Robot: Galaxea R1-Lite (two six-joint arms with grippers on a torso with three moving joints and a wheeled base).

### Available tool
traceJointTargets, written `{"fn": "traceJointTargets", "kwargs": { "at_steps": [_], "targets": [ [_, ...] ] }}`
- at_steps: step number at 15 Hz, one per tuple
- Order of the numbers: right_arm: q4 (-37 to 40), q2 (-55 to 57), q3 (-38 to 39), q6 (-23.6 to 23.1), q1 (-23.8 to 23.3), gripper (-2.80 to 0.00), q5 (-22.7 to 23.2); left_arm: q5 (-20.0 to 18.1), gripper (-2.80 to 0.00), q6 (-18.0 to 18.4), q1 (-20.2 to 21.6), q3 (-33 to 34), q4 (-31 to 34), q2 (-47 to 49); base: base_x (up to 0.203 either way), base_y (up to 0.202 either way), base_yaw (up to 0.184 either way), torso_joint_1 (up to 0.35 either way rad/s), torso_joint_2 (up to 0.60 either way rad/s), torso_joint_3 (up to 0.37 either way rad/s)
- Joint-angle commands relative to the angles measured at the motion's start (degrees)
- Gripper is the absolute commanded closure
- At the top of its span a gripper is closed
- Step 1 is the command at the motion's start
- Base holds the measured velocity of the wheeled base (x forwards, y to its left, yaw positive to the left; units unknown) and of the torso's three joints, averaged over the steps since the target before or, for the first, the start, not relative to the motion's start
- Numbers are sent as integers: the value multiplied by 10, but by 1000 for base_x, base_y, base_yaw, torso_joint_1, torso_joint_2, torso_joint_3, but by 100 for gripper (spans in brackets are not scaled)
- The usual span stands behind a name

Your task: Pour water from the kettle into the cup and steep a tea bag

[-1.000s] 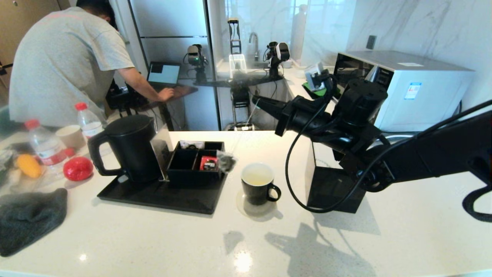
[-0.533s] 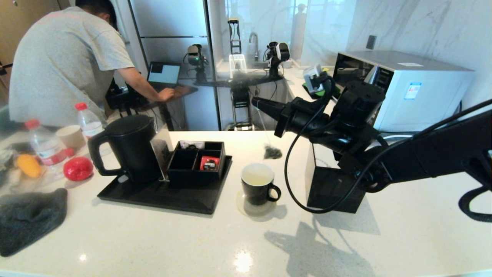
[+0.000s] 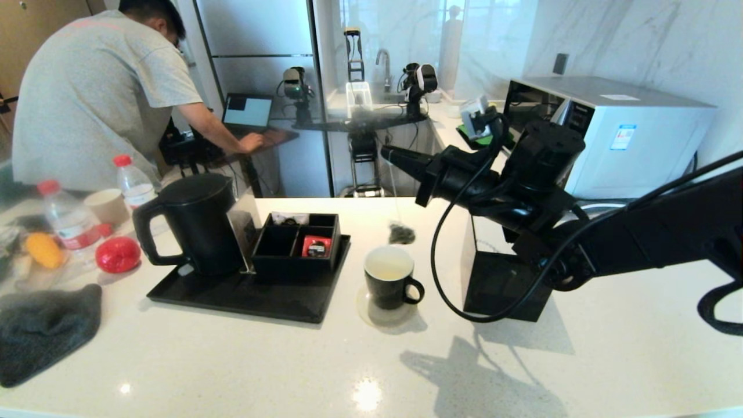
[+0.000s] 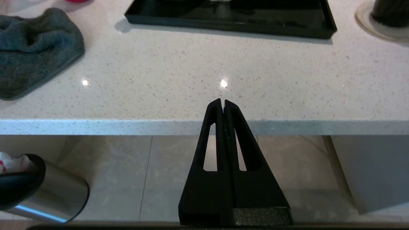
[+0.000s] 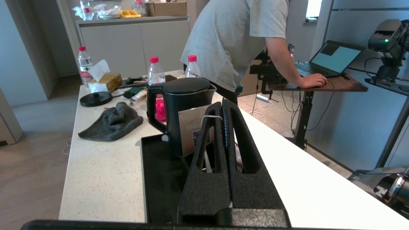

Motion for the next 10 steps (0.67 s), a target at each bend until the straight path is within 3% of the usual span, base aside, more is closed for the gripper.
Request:
{"fn": "traceJointTargets", "kwargs": {
  "at_steps": [1,4,10],
  "targets": [
    [-16,-9,26,0,1,0,2,0,0,-1,-2,0,0,-35,0,0,0,0,0,0],
    [-54,-15,79,1,0,0,3,0,0,5,-8,0,1,-126,0,0,0,0,0,0],
    [-64,-19,93,1,0,0,3,0,0,9,-9,0,2,-132,0,0,0,0,0,0]
  ]
}}
